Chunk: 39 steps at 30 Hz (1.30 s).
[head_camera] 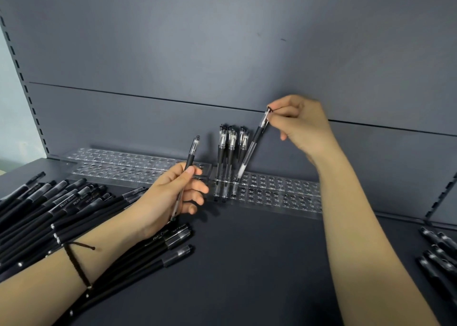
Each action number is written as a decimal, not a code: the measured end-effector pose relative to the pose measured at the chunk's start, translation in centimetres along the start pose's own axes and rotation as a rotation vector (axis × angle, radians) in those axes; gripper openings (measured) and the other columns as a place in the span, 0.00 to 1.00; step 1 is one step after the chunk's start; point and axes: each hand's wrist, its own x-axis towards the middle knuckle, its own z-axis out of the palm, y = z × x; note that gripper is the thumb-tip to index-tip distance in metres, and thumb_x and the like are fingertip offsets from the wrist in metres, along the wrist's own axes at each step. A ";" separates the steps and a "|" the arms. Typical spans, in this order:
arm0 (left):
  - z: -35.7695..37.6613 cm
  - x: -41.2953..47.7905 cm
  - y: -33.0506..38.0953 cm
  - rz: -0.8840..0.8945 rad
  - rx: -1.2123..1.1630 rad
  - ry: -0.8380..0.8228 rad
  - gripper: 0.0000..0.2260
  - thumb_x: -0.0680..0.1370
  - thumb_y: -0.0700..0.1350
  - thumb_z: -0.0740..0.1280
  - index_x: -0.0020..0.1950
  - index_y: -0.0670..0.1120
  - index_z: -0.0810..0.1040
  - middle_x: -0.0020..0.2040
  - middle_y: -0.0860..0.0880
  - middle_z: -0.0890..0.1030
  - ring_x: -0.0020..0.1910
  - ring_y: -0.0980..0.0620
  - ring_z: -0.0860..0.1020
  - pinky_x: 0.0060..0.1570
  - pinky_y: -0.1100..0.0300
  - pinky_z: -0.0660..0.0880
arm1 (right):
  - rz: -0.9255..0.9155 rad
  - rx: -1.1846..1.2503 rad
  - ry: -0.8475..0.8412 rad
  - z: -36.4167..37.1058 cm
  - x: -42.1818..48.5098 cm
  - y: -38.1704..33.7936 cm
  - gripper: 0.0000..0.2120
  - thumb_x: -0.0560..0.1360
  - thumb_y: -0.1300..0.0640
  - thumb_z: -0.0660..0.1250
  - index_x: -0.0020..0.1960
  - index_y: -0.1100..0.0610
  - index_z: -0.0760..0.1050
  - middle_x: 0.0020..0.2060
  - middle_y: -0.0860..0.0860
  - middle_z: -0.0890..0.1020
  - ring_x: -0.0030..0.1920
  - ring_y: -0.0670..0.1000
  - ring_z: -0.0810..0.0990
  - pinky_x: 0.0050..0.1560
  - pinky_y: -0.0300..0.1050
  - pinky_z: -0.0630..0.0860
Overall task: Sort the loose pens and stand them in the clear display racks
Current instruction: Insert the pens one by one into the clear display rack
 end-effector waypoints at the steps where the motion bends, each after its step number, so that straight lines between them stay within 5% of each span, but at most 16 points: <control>1: 0.0 0.0 0.0 0.000 0.004 0.000 0.11 0.76 0.51 0.62 0.52 0.45 0.73 0.37 0.46 0.81 0.30 0.52 0.77 0.27 0.61 0.72 | -0.005 -0.014 -0.009 -0.1 0.0 0.0 0.08 0.71 0.63 0.70 0.42 0.50 0.78 0.33 0.43 0.83 0.22 0.44 0.71 0.30 0.38 0.70; 6: 0.2 0.0 0.1 0.019 0.064 0.015 0.12 0.76 0.53 0.61 0.54 0.48 0.76 0.34 0.47 0.79 0.25 0.54 0.72 0.24 0.64 0.67 | 0.007 -0.163 -0.236 0.7 -0.7 -0.3 0.06 0.73 0.61 0.72 0.43 0.49 0.79 0.41 0.43 0.84 0.23 0.44 0.73 0.38 0.40 0.74; 10: 0.2 0.0 0.0 0.025 0.089 -0.011 0.13 0.77 0.53 0.60 0.57 0.49 0.78 0.28 0.50 0.68 0.23 0.57 0.59 0.23 0.67 0.56 | 0.033 -0.176 -0.402 1.7 -1.1 -0.8 0.08 0.73 0.61 0.73 0.43 0.47 0.81 0.39 0.47 0.86 0.31 0.44 0.76 0.34 0.38 0.72; 16: 0.7 -0.2 0.3 0.015 0.013 -0.043 0.13 0.76 0.50 0.60 0.52 0.42 0.75 0.29 0.49 0.66 0.25 0.56 0.59 0.24 0.64 0.52 | -0.081 -0.176 -0.223 2.6 -1.2 -1.3 0.04 0.71 0.48 0.74 0.43 0.48 0.84 0.33 0.40 0.83 0.37 0.34 0.80 0.43 0.32 0.72; 23: 0.6 -0.6 -0.2 0.113 0.082 -0.206 0.11 0.82 0.51 0.59 0.55 0.44 0.73 0.34 0.47 0.74 0.30 0.54 0.66 0.30 0.62 0.66 | -0.071 -0.084 -0.472 5.6 -2.7 -3.1 0.08 0.74 0.53 0.73 0.43 0.59 0.83 0.25 0.42 0.78 0.24 0.42 0.69 0.29 0.33 0.66; 26: 0.5 -0.5 -0.4 0.273 0.450 -0.097 0.10 0.82 0.49 0.58 0.57 0.46 0.75 0.39 0.49 0.81 0.37 0.53 0.76 0.40 0.62 0.74 | -0.041 0.025 -0.461 5.6 -3.0 -3.7 0.05 0.77 0.57 0.69 0.43 0.56 0.80 0.23 0.43 0.78 0.23 0.43 0.70 0.23 0.32 0.62; 29: -0.2 -0.6 -0.7 0.383 0.885 0.012 0.10 0.81 0.53 0.62 0.53 0.50 0.79 0.44 0.55 0.83 0.46 0.56 0.80 0.50 0.60 0.75 | -0.059 0.091 -0.236 3.8 -2.1 -3.6 0.07 0.78 0.58 0.67 0.41 0.55 0.77 0.24 0.43 0.75 0.22 0.42 0.69 0.23 0.30 0.62; 32: 0.4 -1.5 -0.8 0.558 1.364 -0.110 0.16 0.77 0.58 0.59 0.53 0.51 0.79 0.48 0.57 0.81 0.50 0.58 0.77 0.54 0.58 0.74 | -0.157 -0.014 -0.004 1.7 -1.0 -2.4 0.12 0.78 0.56 0.66 0.36 0.50 0.74 0.22 0.40 0.75 0.23 0.40 0.70 0.30 0.33 0.65; 39: 2.7 -2.9 -2.0 0.669 1.739 -0.256 0.18 0.78 0.62 0.54 0.57 0.55 0.77 0.51 0.57 0.80 0.51 0.55 0.78 0.49 0.57 0.75 | -0.161 -0.151 0.074 0.6 -0.1 0.0 0.10 0.78 0.54 0.67 0.38 0.46 0.74 0.31 0.41 0.78 0.28 0.39 0.73 0.41 0.39 0.71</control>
